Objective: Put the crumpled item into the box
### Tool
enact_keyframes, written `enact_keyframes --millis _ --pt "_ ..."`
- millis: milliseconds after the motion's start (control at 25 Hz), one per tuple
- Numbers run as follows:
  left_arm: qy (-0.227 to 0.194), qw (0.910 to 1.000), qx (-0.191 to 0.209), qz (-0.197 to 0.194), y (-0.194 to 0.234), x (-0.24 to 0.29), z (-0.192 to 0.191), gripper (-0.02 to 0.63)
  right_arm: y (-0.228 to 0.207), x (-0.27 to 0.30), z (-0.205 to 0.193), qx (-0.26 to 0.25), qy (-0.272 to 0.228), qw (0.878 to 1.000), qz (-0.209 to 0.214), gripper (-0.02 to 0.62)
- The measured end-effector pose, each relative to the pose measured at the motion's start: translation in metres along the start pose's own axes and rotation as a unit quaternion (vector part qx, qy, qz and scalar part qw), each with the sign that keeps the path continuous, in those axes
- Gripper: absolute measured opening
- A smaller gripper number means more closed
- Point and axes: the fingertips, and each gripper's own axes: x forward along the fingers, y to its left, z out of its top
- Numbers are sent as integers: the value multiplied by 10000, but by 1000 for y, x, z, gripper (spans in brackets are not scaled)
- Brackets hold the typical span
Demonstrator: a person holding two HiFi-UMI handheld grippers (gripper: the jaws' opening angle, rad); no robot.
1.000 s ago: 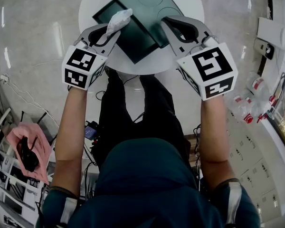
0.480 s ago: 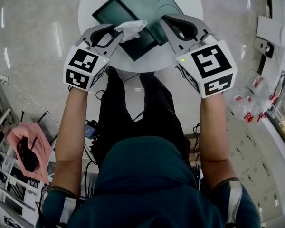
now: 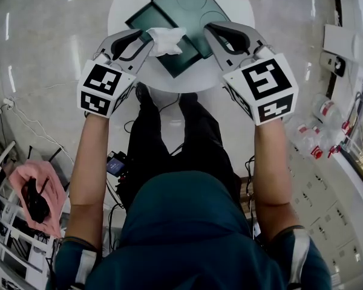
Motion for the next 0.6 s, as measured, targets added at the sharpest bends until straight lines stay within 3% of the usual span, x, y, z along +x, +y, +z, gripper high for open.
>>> enact_keyframes --millis 320,600 --pt "-437 9986 258 177 -1 -48 50 121 8 -30 32 -127 -148 9997 -115 40" --pt "-906 9934 577 408 2 -135 91 117 43 -62 77 -273 -286 9990 -224 38"
